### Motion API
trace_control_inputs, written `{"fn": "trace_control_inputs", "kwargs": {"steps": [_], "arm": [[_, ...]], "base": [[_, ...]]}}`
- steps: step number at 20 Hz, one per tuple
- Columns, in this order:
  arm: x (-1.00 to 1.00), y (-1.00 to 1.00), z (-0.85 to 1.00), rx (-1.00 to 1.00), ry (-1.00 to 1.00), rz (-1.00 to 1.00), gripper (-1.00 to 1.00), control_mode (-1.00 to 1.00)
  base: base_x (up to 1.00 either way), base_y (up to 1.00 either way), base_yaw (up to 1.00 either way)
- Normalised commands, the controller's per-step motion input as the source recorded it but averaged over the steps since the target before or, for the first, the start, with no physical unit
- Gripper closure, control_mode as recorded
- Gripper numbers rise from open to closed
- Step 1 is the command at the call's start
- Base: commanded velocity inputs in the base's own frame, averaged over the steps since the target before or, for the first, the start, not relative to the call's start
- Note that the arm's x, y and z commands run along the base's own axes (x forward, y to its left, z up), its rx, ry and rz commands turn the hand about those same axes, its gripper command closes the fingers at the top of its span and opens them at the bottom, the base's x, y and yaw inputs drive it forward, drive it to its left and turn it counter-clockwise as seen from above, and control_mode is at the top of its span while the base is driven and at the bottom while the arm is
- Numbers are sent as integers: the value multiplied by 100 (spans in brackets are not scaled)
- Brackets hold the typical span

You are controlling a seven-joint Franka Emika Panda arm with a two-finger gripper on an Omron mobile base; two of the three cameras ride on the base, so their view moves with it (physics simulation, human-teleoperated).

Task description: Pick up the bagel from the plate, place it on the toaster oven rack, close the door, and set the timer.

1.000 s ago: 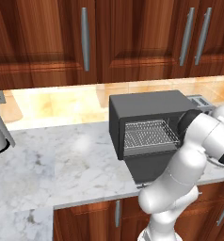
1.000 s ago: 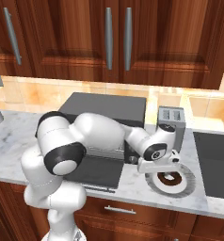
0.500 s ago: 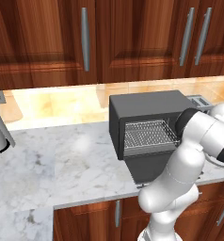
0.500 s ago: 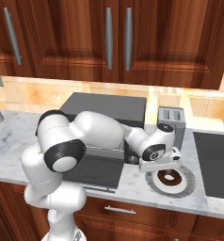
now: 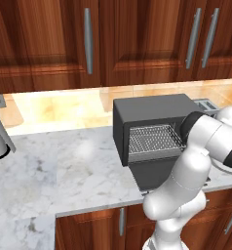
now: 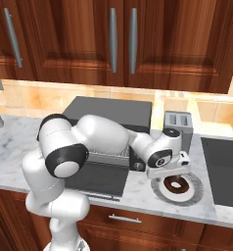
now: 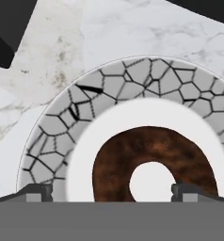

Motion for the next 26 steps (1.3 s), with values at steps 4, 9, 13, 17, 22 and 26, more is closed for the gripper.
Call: {"fn": "trace_control_inputs", "kwargs": {"steps": [4,9,13,17,22,26], "arm": [[0,0,-44,4,21,0,-100,-100],[0,0,-52,8,21,0,-100,-100],[0,15,-49,13,3,0,-100,-100],[0,29,-32,13,0,0,-100,-100],[0,2,-31,5,0,0,-100,-100],[6,0,-32,4,0,0,-100,-100]], "base": [[0,0,0],[0,0,0],[0,0,0],[0,0,0],[0,0,0],[0,0,0]]}}
